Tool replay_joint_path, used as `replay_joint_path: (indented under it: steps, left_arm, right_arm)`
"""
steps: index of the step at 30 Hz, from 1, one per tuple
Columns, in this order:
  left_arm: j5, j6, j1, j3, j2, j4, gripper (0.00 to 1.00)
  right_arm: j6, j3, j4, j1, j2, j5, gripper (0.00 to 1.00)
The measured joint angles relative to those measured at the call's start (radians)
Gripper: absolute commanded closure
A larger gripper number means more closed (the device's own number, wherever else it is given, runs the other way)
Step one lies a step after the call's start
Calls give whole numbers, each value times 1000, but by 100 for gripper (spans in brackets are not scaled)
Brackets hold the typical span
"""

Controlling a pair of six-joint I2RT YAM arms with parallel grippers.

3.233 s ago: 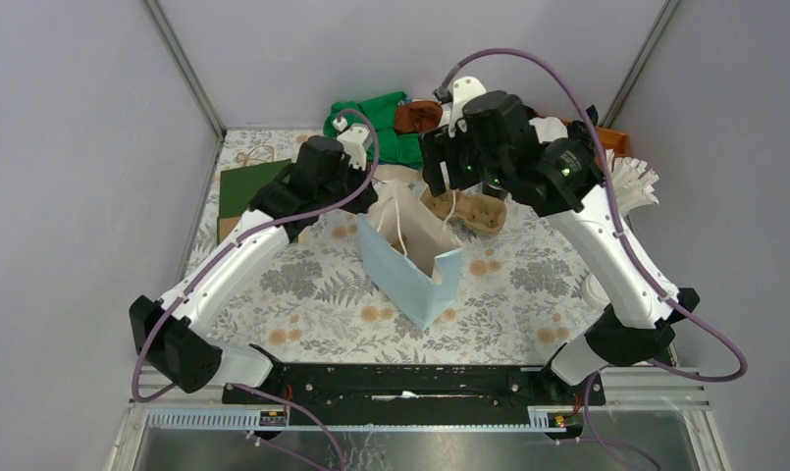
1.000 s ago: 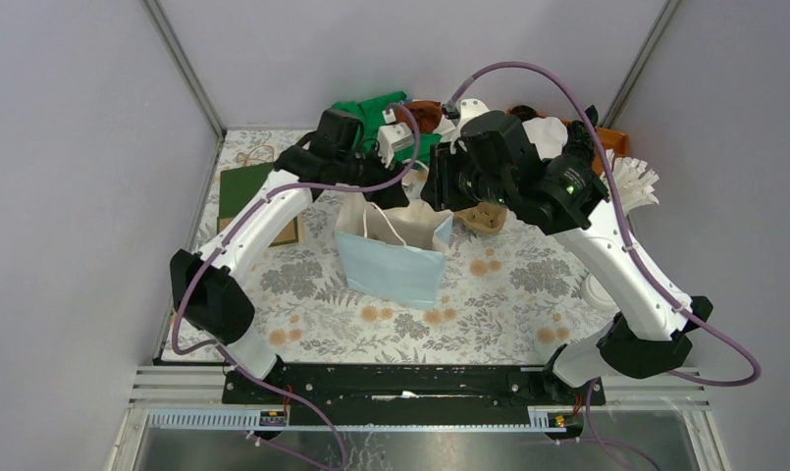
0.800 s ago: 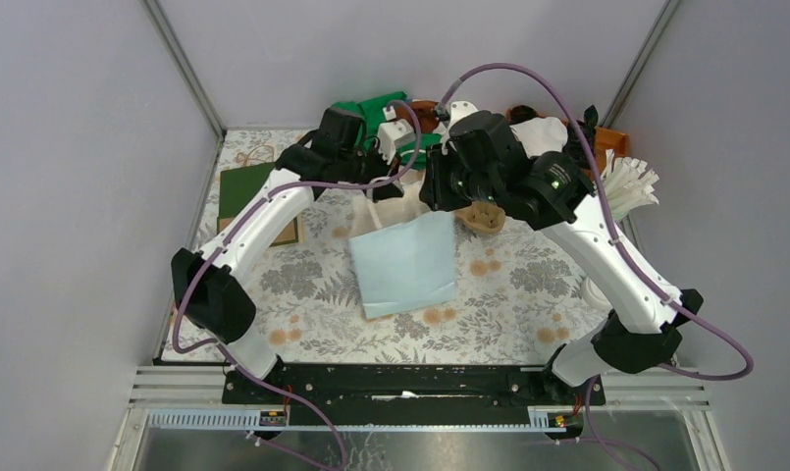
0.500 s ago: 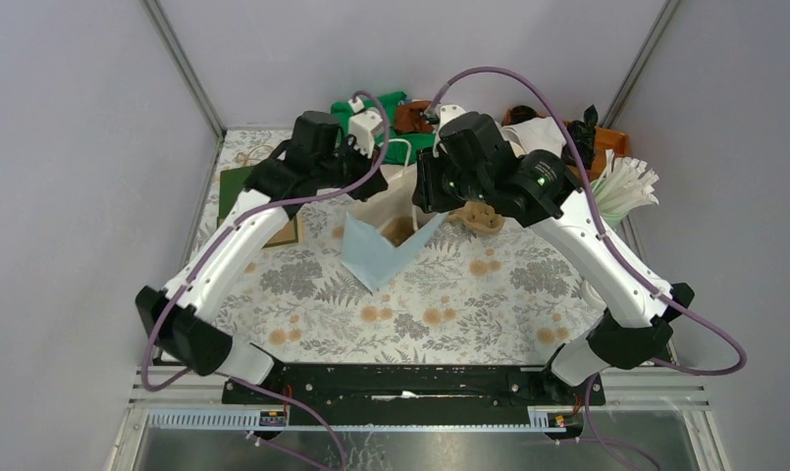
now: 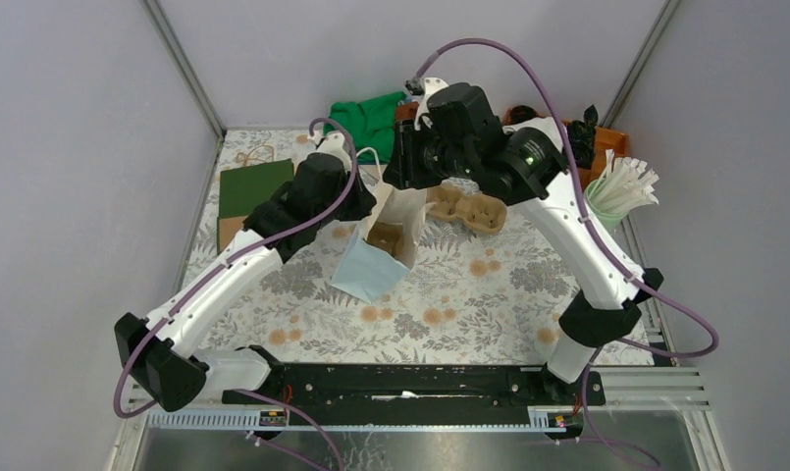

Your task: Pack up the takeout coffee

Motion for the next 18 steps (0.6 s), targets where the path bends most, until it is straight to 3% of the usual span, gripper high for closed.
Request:
replay_joint_path:
  steps: [5,9,13,18]
  left_arm:
    - [-89,-171,-8,-54,-51,39,100]
    - [-131,-262,-8,-80,-82,34,100]
    - [-146,-327,-8,-81,-89,43,100]
    - [-148,-383,-9,-143,-106,104,100]
  right_arm:
    - [66,64,-23,1,99,-27,74]
    - [105,102,-85,4,205,-19,91]
    - [141,105,-161,6,278,34,100]
    - [176,153,-275,6,339,150,100]
